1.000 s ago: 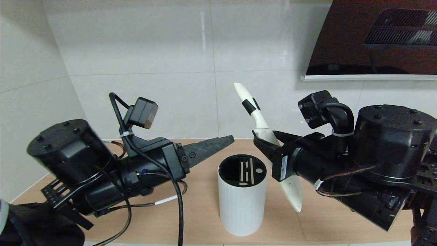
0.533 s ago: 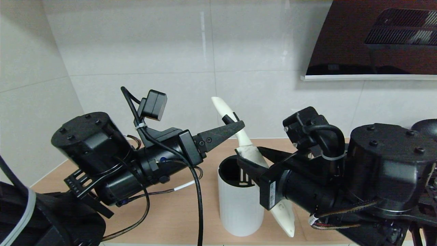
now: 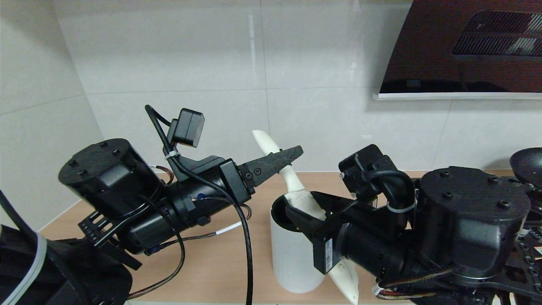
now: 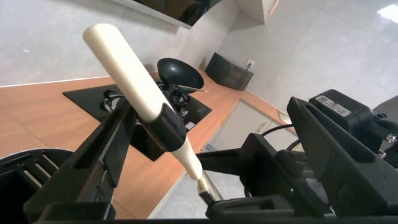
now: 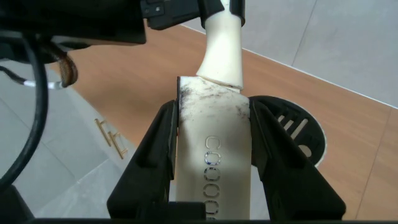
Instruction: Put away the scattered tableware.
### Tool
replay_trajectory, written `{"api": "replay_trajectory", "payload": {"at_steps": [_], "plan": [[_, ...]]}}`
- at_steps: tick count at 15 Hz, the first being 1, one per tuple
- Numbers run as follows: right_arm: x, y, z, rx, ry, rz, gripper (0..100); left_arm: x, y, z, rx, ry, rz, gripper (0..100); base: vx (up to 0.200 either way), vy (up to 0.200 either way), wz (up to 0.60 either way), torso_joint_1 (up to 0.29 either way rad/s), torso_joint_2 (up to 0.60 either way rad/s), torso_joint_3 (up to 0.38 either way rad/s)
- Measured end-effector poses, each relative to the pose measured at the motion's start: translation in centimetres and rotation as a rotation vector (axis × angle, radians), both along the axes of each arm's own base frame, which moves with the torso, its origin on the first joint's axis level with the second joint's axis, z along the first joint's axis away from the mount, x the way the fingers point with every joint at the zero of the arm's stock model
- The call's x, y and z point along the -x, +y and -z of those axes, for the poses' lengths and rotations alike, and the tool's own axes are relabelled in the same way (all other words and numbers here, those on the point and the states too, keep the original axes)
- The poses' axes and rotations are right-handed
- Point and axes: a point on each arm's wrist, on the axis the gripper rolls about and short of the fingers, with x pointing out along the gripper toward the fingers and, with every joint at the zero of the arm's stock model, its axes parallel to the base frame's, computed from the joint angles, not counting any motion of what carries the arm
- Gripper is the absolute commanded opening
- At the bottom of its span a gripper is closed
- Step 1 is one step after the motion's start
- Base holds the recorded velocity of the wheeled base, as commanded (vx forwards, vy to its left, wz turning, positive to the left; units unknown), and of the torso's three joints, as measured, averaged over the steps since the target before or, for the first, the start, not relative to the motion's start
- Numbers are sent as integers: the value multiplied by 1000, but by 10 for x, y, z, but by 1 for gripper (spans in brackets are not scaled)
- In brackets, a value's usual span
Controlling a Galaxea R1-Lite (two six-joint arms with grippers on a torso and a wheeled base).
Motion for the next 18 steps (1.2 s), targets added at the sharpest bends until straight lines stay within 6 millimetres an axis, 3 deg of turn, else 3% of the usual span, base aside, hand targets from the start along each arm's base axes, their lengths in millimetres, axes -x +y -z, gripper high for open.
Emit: {"api": "replay_trajectory", "payload": {"at_steps": [5,6,18], "plan": [[3,1,0,-11,-9,-10,0,-3,-1,4,-8,12,-5,100,0,0,0,0,0,0],[3,1,0,-12,-10,-12,0,-4,-1,4,-8,13,-5,0,0,0,0,0,0,0],[6,0,0,-10,-9,-17,0,-7,-3,17,8,-76,-29,0,0,0,0,0,0,0]]}}
